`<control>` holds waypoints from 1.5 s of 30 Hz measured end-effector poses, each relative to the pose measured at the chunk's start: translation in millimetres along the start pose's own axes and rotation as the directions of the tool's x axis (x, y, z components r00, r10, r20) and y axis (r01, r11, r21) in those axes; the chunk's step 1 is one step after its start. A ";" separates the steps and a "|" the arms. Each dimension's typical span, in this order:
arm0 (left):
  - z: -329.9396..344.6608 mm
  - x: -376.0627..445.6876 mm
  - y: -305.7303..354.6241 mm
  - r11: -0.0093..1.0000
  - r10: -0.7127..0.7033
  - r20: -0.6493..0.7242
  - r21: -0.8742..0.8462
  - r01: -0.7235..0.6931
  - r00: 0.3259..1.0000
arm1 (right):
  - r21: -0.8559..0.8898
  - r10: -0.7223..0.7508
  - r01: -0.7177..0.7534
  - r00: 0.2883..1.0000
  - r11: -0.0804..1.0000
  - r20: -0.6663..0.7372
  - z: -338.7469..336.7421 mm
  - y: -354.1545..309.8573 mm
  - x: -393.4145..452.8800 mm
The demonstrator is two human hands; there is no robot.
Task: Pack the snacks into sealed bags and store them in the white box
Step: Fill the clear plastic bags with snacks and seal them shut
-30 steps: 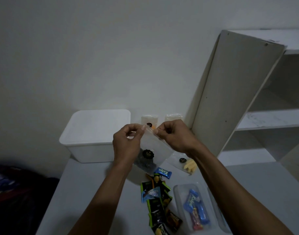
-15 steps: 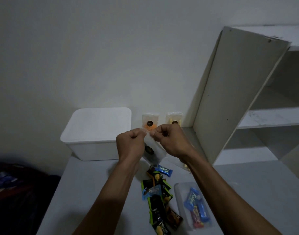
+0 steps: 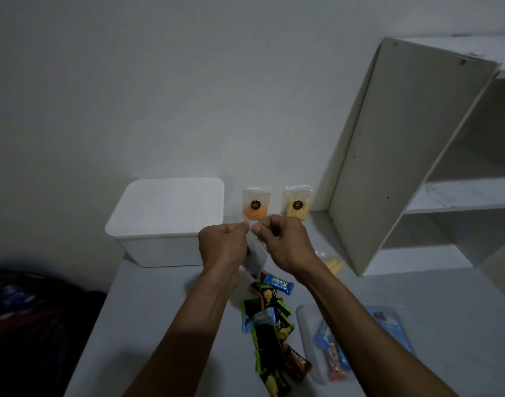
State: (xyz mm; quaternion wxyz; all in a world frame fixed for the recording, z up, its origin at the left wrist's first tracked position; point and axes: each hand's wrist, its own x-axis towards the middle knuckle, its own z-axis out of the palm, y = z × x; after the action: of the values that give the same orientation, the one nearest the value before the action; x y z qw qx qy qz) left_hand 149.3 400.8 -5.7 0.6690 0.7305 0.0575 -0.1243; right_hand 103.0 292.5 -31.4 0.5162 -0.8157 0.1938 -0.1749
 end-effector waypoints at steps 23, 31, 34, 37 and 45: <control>-1.1 -4.5 0.2 0.984 -0.142 0.030 -0.109 0.144 0.989 | 0.244 0.087 -0.081 0.996 0.966 -0.014 -6.1 10.4 -21.7; 4.5 -7.5 2.0 0.982 -0.116 0.064 -0.140 0.124 0.991 | 0.047 -0.061 0.075 0.965 0.996 -0.256 6.2 27.5 -30.7; 1.1 -3.6 -6.4 0.991 -0.028 -0.031 -0.135 0.023 0.999 | 0.108 -0.004 0.034 0.963 0.994 -0.268 -6.3 28.2 -27.5; -8.3 8.5 -20.0 0.993 0.091 -0.069 -0.074 -0.096 0.993 | 0.165 0.037 -0.005 0.980 0.986 -0.194 -28.0 24.9 -28.4; -4.6 22.7 -25.0 0.967 0.256 0.220 -0.064 -0.248 0.941 | 0.221 0.048 -0.009 0.984 0.975 -0.170 -59.5 24.3 -23.6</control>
State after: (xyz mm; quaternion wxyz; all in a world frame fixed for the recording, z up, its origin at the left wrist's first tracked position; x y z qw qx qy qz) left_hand 165.3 405.9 -35.3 0.6943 0.7011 -0.1109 -0.1191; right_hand 50.4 248.7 -31.3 0.5866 -0.7324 0.2294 -0.2586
